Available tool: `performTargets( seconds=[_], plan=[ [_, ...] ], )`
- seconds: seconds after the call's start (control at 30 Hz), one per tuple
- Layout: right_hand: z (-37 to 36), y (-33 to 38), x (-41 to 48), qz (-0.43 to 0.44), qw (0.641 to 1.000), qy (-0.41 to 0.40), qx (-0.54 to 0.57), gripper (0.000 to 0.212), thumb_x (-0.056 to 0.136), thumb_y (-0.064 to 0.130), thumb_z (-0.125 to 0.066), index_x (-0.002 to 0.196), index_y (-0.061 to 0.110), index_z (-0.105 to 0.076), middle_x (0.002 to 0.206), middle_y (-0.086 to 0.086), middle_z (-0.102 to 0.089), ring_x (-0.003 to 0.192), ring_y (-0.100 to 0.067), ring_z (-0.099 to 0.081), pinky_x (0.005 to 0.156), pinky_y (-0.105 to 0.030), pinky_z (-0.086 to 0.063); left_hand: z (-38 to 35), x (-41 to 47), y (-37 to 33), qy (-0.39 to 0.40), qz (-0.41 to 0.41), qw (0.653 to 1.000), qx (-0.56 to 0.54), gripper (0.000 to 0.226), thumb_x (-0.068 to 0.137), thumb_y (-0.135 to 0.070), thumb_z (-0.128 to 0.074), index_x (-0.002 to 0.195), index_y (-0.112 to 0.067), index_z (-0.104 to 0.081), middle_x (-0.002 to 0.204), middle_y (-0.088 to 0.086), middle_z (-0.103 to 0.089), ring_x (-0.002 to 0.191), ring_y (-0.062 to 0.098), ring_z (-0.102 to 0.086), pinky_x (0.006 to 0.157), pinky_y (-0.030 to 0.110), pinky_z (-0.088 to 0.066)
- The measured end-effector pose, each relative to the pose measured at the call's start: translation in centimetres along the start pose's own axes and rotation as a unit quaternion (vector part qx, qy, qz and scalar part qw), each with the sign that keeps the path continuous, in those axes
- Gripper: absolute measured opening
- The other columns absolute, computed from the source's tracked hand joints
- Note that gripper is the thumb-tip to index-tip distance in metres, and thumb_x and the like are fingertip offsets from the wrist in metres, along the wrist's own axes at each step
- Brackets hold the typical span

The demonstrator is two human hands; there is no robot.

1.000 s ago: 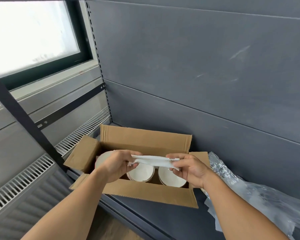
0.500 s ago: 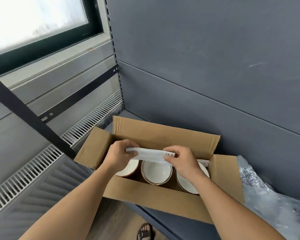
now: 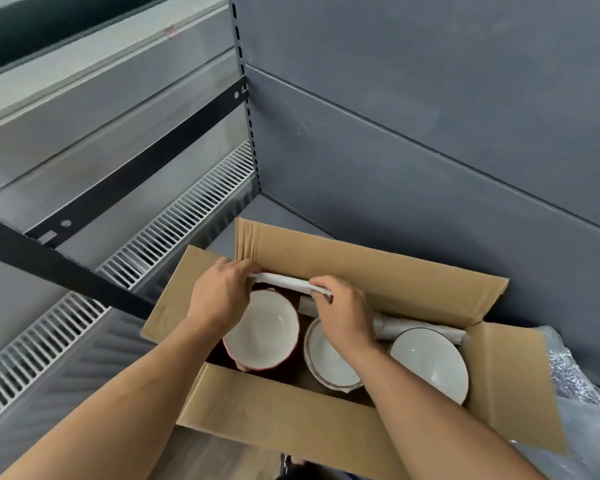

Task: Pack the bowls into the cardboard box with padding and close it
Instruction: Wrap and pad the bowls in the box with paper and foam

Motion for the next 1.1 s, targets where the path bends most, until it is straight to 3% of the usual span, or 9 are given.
performTargets(
  seconds=[0.2, 0.33, 0.43, 0.63, 0.73, 0.9, 1.0, 1.1],
  plan=[
    [-1.5, -1.2, 0.1, -0.016, 0.997, 0.025, -0.070, 0.018, 0.095, 0.025, -0.060, 0.111, 0.027, -0.069, 0.106, 0.008, -0.072, 0.097, -0.019, -0.065, 0.075, -0.037, -0.053, -1.9, 0.8, -0.7, 0.047, -0.070, 0.991, 0.106, 0.009, 0.079, -0.015, -0.076, 0.086, -0.021, -0.076, 0.070, -0.002, -0.067, 0.065, 0.021, -0.056, 0.054, 0.027, -0.039],
    [-2.1, -1.2, 0.5, -0.010, 0.990, 0.043, -0.136, 0.020, 0.097, 0.028, -0.055, 0.114, 0.031, -0.065, 0.108, 0.009, -0.071, 0.100, -0.020, -0.064, 0.073, -0.033, -0.048, -2.6, 1.3, -1.3, 0.101, -0.052, 0.981, 0.158, 0.012, 0.094, -0.016, -0.056, 0.095, -0.017, -0.067, 0.076, 0.001, -0.061, 0.069, 0.019, -0.054, 0.053, 0.029, -0.037],
    [-2.5, -0.9, 0.7, -0.003, 0.981, 0.054, -0.186, 0.022, 0.098, 0.028, -0.051, 0.117, 0.032, -0.062, 0.110, 0.007, -0.069, 0.103, -0.023, -0.063, 0.070, -0.032, -0.038, -3.5, 1.8, -1.2, 0.160, -0.043, 0.969, 0.182, 0.014, 0.098, -0.015, -0.050, 0.100, -0.017, -0.063, 0.076, 0.000, -0.055, 0.069, 0.018, -0.058, 0.057, 0.029, -0.046],
    [-3.8, -1.2, 1.0, -0.015, 0.974, 0.079, -0.210, 0.026, 0.098, 0.017, -0.048, 0.118, 0.028, -0.061, 0.106, 0.000, -0.070, 0.100, -0.027, -0.063, 0.071, -0.033, -0.036, -5.2, 2.0, 0.1, 0.211, 0.040, 0.969, 0.120, 0.023, 0.094, -0.009, -0.049, 0.090, -0.011, -0.071, 0.074, 0.004, -0.061, 0.068, 0.019, -0.062, 0.060, 0.028, -0.052],
    [-4.4, -1.4, 1.0, -0.021, 0.971, 0.091, -0.219, 0.026, 0.097, 0.013, -0.048, 0.116, 0.025, -0.061, 0.104, -0.003, -0.069, 0.100, -0.029, -0.063, 0.072, -0.034, -0.037, -6.4, 1.6, 0.7, 0.246, 0.097, 0.961, 0.076, 0.025, 0.098, -0.017, -0.043, 0.091, -0.013, -0.067, 0.077, 0.001, -0.058, 0.071, 0.017, -0.057, 0.063, 0.026, -0.045],
    [-5.2, -1.6, 1.2, -0.026, 0.964, 0.117, -0.237, 0.022, 0.095, 0.011, -0.051, 0.106, 0.025, -0.064, 0.097, -0.004, -0.068, 0.095, -0.030, -0.063, 0.069, -0.033, -0.036, -6.9, 0.8, 0.9, 0.272, 0.161, 0.949, 0.009, 0.036, 0.101, -0.033, -0.036, 0.094, -0.012, -0.065, 0.089, 0.009, -0.066, 0.083, 0.023, -0.064, 0.076, 0.034, -0.053],
    [-5.8, -1.7, 1.4, -0.025, 0.955, 0.145, -0.257, 0.022, 0.094, 0.012, -0.052, 0.103, 0.026, -0.067, 0.096, -0.005, -0.068, 0.094, -0.030, -0.063, 0.068, -0.033, -0.036, -7.0, 0.6, -0.4, 0.300, 0.129, 0.945, 0.018, 0.039, 0.105, -0.029, -0.031, 0.102, -0.009, -0.065, 0.099, 0.012, -0.066, 0.094, 0.027, -0.064, 0.090, 0.038, -0.052],
    [-6.5, -1.8, 1.3, -0.024, 0.942, 0.192, -0.275, 0.023, 0.094, 0.015, -0.051, 0.107, 0.023, -0.068, 0.105, -0.006, -0.069, 0.103, -0.031, -0.062, 0.083, -0.038, -0.042, -7.3, 0.4, -0.4, 0.302, 0.123, 0.945, 0.015, 0.041, 0.105, -0.028, -0.029, 0.103, -0.009, -0.065, 0.097, 0.010, -0.065, 0.095, 0.026, -0.064, 0.092, 0.036, -0.051]
  ],
)
Point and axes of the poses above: each hand's wrist, its own x-axis towards the middle knuckle, its own z-axis out of the back of the hand, y = z × x, the point moved 9 cm from there along x, towards the middle knuckle
